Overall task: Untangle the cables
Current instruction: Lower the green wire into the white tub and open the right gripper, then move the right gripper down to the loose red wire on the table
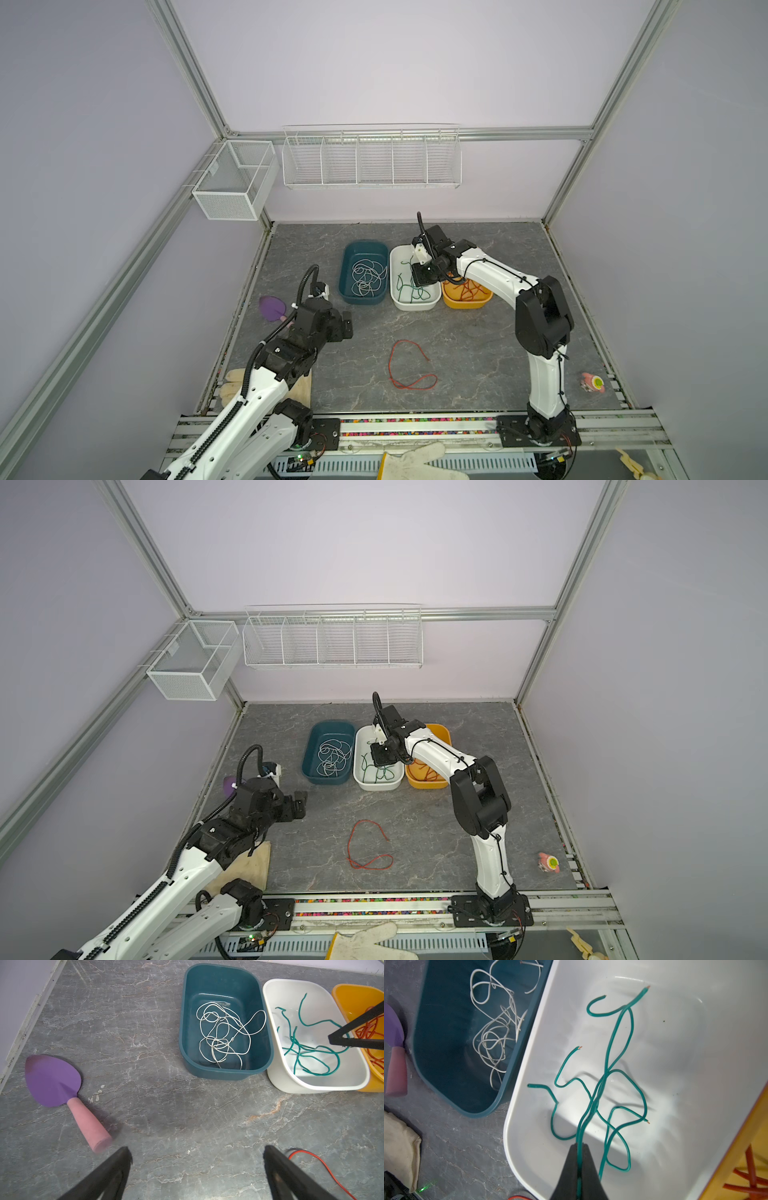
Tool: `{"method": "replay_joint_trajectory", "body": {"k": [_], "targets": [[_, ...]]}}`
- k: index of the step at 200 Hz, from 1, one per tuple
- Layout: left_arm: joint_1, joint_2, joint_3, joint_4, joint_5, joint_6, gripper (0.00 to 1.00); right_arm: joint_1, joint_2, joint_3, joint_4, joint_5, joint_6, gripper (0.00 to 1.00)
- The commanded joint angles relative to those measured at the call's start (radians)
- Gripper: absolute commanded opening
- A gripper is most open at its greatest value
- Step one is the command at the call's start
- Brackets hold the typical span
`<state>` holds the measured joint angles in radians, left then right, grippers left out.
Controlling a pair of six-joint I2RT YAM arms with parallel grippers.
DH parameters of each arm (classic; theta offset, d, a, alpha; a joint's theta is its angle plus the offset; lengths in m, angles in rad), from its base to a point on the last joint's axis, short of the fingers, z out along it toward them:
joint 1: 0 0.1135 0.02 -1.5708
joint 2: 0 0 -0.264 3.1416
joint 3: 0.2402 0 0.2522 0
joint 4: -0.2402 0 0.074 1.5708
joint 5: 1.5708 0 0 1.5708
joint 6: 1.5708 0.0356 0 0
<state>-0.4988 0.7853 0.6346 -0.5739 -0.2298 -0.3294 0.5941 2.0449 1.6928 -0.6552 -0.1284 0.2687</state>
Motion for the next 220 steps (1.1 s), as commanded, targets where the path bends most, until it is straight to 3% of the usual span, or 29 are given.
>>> {"method": "replay_joint_trajectory", "body": {"k": [1,31,92,151,220], "targets": [[-0.005,-0.01,-0.013,0.006,0.007,0.0,0.99,-0.002,0.018,0.017,0.004,-0.004,-0.009,0.07],[-0.005,-0.008,-0.013,0.006,0.007,0.001,0.99,-0.002,-0.004,0.015,-0.001,-0.011,-0.006,0.14],[-0.006,-0.009,-0.014,0.006,0.007,0.002,0.99,-0.001,-0.135,-0.056,-0.011,0.0,-0.012,0.43],[-0.005,-0.008,-0.015,0.007,0.007,0.002,0.99,0.061,-0.422,-0.382,0.08,-0.016,-0.013,0.67],[-0.006,-0.007,-0.016,0.008,0.017,0.005,0.99,0.248,-0.756,-0.77,0.122,0.01,0.003,0.96]]}}
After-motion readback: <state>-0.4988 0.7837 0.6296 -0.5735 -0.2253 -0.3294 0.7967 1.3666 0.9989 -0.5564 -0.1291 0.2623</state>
